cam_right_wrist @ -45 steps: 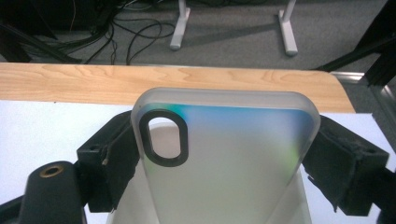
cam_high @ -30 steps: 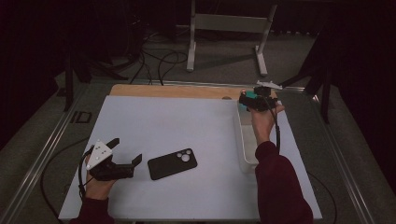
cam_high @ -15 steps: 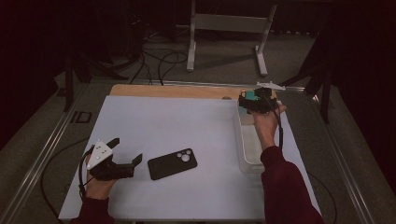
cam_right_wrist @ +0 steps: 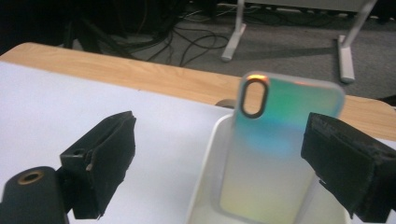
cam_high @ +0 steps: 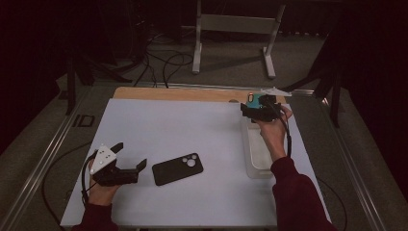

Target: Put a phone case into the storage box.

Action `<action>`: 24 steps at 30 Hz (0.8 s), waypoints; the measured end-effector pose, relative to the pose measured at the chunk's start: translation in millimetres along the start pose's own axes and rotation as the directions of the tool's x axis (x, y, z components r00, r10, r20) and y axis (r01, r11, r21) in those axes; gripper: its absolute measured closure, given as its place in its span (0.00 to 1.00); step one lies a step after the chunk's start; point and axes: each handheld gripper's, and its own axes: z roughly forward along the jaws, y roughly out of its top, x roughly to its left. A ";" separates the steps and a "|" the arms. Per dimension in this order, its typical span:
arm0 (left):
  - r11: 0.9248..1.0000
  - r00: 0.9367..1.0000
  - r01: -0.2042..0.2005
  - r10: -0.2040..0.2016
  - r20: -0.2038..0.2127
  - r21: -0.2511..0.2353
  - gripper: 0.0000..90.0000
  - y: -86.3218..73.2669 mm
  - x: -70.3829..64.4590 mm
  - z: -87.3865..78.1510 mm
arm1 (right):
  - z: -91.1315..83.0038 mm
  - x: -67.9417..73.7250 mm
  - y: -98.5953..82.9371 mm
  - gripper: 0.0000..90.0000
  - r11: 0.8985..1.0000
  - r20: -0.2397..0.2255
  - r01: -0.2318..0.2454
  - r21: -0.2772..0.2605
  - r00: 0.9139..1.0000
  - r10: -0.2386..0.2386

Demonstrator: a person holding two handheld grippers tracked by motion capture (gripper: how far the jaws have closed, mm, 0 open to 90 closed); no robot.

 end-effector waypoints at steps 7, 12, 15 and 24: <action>1.000 1.000 0.002 -0.002 0.002 0.001 0.00 -0.4 -0.6 0.6 | -27.1 11.8 -4.1 0.10 0.999 -0.063 0.028 -0.043 0.998 -0.031; 1.000 1.000 0.000 0.000 0.006 0.008 0.00 -1.2 -1.3 2.6 | -41.3 21.6 -7.6 0.10 0.995 -0.110 0.051 -0.084 0.992 -0.060; 1.000 1.000 0.003 -0.003 0.005 0.007 0.00 -1.3 -0.7 2.6 | -51.4 29.3 -10.5 0.10 0.992 -0.138 0.074 -0.101 0.987 -0.087; 1.000 1.000 0.000 -0.001 0.016 0.020 0.00 -3.3 -2.1 7.0 | -67.4 39.9 -23.2 0.10 0.988 -0.184 0.098 -0.122 0.976 -0.119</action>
